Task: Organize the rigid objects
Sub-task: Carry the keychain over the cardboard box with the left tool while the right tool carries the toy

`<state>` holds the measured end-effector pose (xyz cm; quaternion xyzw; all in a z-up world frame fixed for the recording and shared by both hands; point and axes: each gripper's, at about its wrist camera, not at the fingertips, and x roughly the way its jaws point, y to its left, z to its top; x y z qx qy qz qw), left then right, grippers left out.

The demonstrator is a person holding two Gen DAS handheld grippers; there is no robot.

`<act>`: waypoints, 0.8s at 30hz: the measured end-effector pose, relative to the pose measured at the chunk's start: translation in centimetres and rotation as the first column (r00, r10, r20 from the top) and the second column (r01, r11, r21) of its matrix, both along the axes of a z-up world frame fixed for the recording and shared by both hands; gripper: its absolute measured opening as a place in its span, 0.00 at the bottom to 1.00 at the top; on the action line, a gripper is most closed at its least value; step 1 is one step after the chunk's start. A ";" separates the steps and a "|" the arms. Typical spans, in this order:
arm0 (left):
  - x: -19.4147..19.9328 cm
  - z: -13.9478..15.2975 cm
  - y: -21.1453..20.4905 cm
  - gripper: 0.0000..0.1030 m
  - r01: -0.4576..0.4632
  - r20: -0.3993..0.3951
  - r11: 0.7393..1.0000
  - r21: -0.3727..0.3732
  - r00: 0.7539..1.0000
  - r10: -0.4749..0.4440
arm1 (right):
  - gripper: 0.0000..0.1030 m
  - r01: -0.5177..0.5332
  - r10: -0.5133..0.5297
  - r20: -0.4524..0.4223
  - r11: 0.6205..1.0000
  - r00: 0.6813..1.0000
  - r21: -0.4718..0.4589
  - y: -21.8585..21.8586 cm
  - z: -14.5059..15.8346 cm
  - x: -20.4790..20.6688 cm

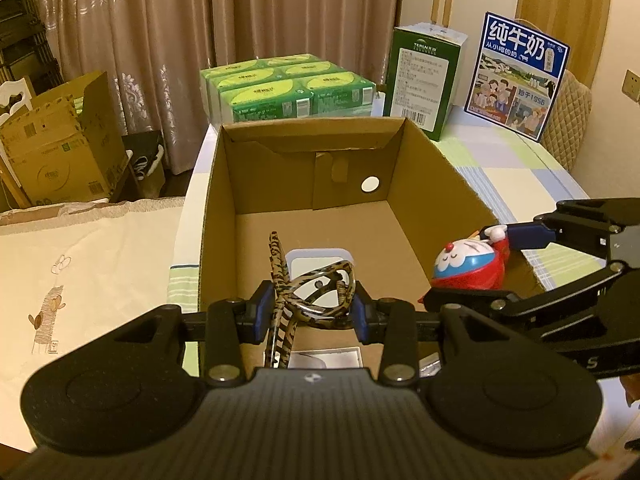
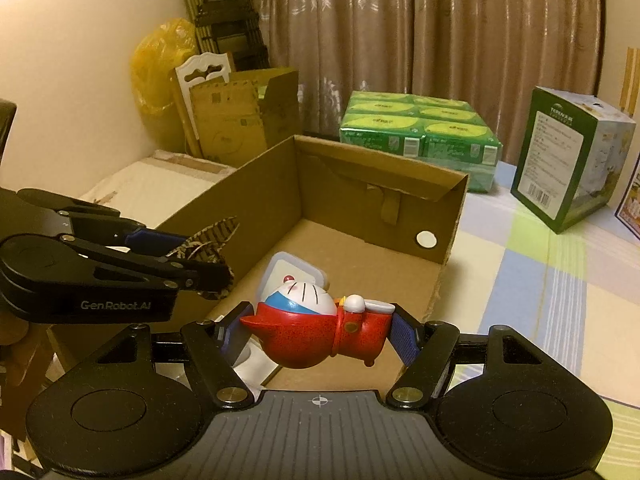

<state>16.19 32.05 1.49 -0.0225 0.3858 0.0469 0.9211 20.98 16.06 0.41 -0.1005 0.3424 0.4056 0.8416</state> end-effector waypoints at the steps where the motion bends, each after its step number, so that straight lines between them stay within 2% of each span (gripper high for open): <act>1: 0.1 -0.1 0.0 0.33 0.002 -0.002 1.000 0.000 1.000 -0.002 | 0.66 -0.003 0.003 0.000 1.000 1.000 -0.004 0.1 -0.1 0.0; 24: 1.1 -1.1 0.3 0.34 0.003 -0.018 1.000 -0.005 1.000 -0.003 | 0.66 -0.024 0.024 0.003 0.998 1.000 -0.050 1.2 -1.0 0.4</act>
